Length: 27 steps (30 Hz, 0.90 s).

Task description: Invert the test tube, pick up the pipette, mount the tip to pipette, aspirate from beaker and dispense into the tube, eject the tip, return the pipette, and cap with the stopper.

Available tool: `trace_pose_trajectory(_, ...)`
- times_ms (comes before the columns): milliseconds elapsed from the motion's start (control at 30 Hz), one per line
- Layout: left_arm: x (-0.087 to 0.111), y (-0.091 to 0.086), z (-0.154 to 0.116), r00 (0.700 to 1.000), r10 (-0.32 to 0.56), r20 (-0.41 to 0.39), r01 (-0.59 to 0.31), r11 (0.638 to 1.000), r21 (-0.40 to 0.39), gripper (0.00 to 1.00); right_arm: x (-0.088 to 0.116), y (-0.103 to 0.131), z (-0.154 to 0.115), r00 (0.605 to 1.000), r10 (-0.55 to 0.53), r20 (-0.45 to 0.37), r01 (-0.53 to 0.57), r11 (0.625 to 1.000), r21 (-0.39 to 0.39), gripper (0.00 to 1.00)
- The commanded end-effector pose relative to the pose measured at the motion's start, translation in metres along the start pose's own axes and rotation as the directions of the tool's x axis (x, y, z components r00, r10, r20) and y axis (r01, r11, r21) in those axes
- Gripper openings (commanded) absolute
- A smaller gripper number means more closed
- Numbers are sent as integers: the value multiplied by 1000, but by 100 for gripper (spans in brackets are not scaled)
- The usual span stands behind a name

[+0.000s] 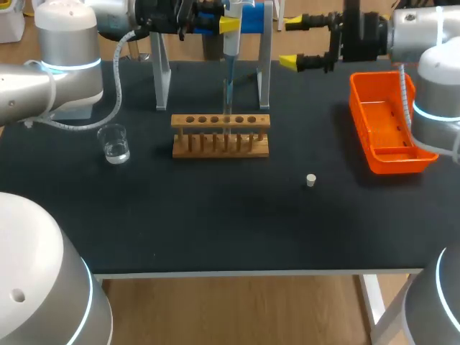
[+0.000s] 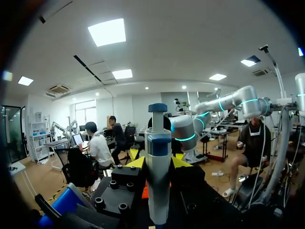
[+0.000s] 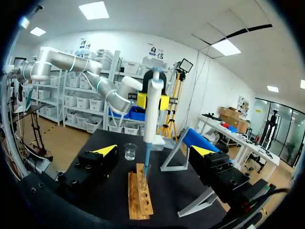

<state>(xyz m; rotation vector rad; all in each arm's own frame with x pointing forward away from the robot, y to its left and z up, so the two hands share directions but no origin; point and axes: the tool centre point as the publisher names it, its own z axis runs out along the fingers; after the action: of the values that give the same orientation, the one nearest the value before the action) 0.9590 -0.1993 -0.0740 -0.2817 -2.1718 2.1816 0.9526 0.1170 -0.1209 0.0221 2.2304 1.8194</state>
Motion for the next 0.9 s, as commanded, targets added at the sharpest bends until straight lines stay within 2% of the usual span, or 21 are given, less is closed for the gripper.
trace_pose_trajectory(33, -1, 0, -1, 1000, 0, -5, 0, 1000, 1, 0, 6, 24, -22, 1000, -4, -9, 3, 1000, -15, 100)
trace_pose_trajectory(267, -1, 0, -1, 1000, 0, -5, 0, 1000, 1, 0, 10, 52, -32, 998, 35, -54, -38, 998, -59, 99)
trace_pose_trajectory(433, -1, 0, -1, 1000, 0, -5, 0, 1000, 1, 0, 7, 64, -35, 997, 70, -42, -73, 994, -78, 70)
trace_pose_trajectory(467, -1, 0, -1, 1000, 0, -5, 0, 1000, 1, 0, 7, 67, -35, 996, 79, -38, -82, 993, -87, 51)
trace_pose_trajectory(633, -1, 0, -1, 1000, 0, -5, 0, 1000, 1, 0, 4, 79, -32, 995, 102, -16, -103, 989, -107, 23)
trace_pose_trajectory(700, -1, 0, -1, 1000, 0, -5, 0, 1000, 1, 0, 4, 84, -28, 994, 107, -11, -107, 988, -112, 0)
trace_pose_trajectory(900, -1, 0, -1, 1000, 0, -5, 0, 1000, 1, 0, 4, 97, -15, 991, 134, -2, -133, 983, -127, 0)
